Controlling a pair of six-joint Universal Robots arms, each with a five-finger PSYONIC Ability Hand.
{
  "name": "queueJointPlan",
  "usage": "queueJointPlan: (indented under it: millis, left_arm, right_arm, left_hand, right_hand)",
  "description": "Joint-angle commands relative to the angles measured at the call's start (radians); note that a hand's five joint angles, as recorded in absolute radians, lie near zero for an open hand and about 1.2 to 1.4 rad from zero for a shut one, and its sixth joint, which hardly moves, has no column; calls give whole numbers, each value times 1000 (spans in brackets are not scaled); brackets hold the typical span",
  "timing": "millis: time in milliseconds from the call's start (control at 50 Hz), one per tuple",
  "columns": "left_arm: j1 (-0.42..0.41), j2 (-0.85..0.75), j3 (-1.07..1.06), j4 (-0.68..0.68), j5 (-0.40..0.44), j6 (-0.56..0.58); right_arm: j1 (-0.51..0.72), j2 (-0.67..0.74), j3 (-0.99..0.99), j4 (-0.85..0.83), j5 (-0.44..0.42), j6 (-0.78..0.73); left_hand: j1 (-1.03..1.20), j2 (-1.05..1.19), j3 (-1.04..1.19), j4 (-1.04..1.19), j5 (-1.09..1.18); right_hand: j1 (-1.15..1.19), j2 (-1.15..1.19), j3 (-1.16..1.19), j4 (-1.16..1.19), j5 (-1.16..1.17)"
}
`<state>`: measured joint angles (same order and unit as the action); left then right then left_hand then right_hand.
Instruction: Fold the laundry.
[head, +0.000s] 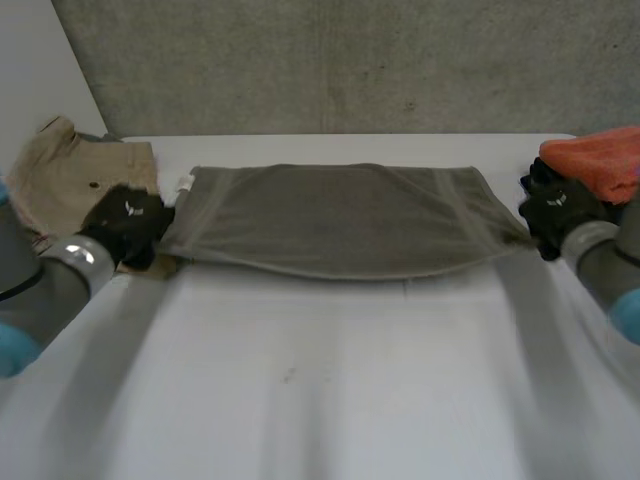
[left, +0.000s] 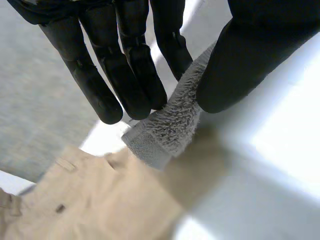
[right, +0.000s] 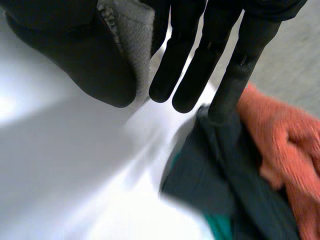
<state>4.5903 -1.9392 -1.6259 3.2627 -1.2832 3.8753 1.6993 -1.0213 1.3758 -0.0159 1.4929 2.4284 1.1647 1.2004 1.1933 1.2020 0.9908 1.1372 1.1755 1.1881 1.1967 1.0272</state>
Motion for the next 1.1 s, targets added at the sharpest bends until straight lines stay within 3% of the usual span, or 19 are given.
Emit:
queueJointPlan:
  millis: [20, 120, 220, 360, 560, 800, 900, 920, 940, 980, 1100]
  left_arm:
    - [38, 254, -150, -476, 13, 215]
    - [65, 351, -180, -673, 47, 291]
    - [71, 358, -146, -647, 90, 297]
    - [1, 208, 4, -489, 73, 204]
    - [-126, -114, 358, -296, -103, 89]
    - [-200, -463, 754, -296, -300, 75]
    - [-218, -535, 854, -317, -321, 73]
    - [-223, -543, 865, -320, -321, 73]
    - [-232, -552, 877, -321, -317, 70]
    - [-243, -554, 879, -316, -320, 66]
    - [-261, -523, 865, -244, -317, 38]
  right_arm:
    - [-107, -216, 155, 308, -77, -285]
    - [-153, -289, 215, 473, -166, -416]
    - [-152, -257, 204, 436, -195, -398]
    - [-86, -103, 92, 252, -114, -218]
    - [-9, 105, -138, 44, -7, -66]
    - [69, 329, -395, -94, 141, -81]
    - [91, 398, -471, -110, 168, -117]
    - [94, 408, -483, -111, 171, -124]
    - [105, 423, -495, -121, 185, -135]
    - [120, 435, -506, -134, 205, -143]
    - [145, 416, -486, -165, 283, -111]
  left_hand:
    - [232, 196, 203, 194, 231]
    - [232, 196, 203, 194, 231]
    - [232, 196, 203, 194, 231]
    - [232, 196, 203, 194, 231]
    - [232, 196, 203, 194, 231]
    - [232, 196, 203, 194, 231]
    - [232, 196, 203, 194, 231]
    - [232, 196, 203, 194, 231]
    - [-277, -312, -305, -314, -277]
    - [-919, -954, -947, -956, -919]
    - [-990, -1026, -1019, -1027, -991]
  right_hand:
    - [259, 221, 208, 200, 195]
    - [259, 221, 208, 200, 195]
    - [259, 221, 208, 200, 195]
    - [259, 221, 208, 200, 195]
    - [259, 221, 208, 200, 195]
    - [259, 221, 208, 200, 195]
    - [259, 221, 208, 200, 195]
    - [-148, -187, -199, -208, -213]
    - [-963, -1001, -1014, -1022, -1027]
    - [-963, -1001, -1014, -1022, -1027]
    - [-963, -1001, -1014, -1022, -1027]
